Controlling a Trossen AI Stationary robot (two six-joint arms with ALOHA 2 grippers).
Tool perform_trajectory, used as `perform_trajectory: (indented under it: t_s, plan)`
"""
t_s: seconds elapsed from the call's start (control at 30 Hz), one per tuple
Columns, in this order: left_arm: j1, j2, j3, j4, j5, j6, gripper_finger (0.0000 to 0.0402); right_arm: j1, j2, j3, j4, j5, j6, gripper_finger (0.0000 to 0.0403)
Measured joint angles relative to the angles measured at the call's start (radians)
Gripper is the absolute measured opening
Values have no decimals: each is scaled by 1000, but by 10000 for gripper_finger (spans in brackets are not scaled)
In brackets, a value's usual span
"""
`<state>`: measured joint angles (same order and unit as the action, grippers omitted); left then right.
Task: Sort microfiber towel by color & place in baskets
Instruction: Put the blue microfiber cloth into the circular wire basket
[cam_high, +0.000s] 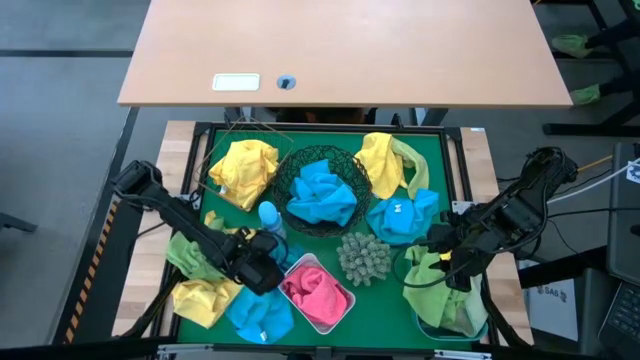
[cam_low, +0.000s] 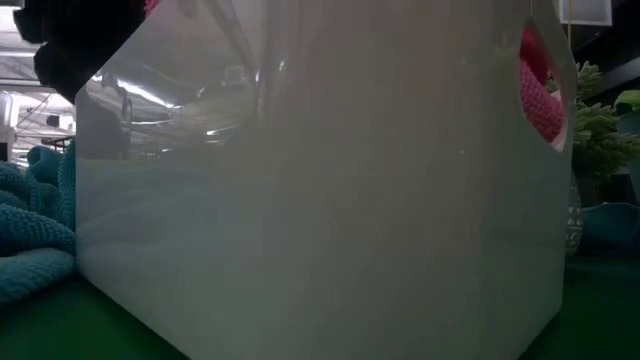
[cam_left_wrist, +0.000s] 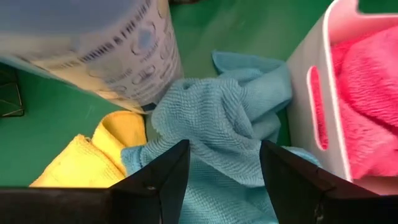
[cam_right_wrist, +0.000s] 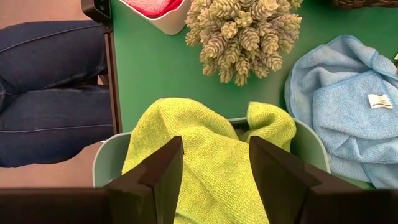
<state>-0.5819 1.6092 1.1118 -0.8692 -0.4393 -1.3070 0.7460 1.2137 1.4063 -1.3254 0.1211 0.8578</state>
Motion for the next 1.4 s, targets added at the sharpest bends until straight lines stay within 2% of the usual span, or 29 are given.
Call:
perform_trajectory:
  t_s: [0.5, 0.67, 0.93, 1.13, 1.4]
  plan:
    - [-9, 165, 0, 26, 8, 22, 183, 0, 0, 0, 1, 8, 0, 184]
    - [-10, 167, 0, 23, 19, 35, 138, 0, 0, 0, 1, 13, 1, 184]
    - [-11, 149, 6, 17, 81, 87, 12, 0, 0, 0, 0, 14, 1, 184]
    - [-21, 141, 75, -31, 124, 97, 3, 0, 0, 0, -1, 27, 1, 184]
    - [-44, 140, 266, -177, 122, 168, 2, 0, 0, 0, -1, 28, 0, 184]
